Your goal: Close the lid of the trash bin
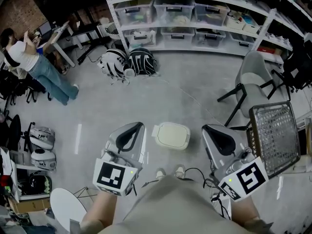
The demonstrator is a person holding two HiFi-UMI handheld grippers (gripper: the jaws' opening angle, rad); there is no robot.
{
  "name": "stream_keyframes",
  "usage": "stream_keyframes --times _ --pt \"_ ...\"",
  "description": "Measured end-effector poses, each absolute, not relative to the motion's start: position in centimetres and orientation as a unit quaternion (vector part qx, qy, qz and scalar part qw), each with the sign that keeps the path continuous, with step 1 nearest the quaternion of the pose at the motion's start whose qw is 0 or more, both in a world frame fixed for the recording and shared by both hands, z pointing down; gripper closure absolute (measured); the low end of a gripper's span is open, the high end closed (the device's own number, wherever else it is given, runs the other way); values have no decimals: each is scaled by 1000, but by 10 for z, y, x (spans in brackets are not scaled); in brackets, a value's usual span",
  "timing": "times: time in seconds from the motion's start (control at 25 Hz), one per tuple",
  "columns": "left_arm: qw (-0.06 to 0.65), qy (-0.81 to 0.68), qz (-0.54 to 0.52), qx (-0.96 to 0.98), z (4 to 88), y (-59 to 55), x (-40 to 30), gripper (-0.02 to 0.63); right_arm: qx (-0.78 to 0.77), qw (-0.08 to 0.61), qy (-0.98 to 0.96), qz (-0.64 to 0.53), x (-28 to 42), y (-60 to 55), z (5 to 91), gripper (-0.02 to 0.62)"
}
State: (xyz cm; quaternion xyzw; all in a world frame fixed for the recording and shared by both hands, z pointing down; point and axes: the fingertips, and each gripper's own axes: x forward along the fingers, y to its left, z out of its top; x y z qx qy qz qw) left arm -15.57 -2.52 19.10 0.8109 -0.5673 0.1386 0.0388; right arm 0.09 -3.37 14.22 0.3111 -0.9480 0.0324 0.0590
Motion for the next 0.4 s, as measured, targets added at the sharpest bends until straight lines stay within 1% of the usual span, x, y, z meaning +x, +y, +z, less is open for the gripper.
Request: stream_keyframes --times 0.12,0.28,0.4 --pt "44 -569 132 811 189 -24 -158 603 316 64 -946 30 0 -34 142 592" --pt "32 -565 133 814 185 -23 -163 603 320 68 -945 26 -2 -32 139 592" --pt "41 -568 129 812 183 -22 -163 603 321 68 -944 26 -3 -31 139 592"
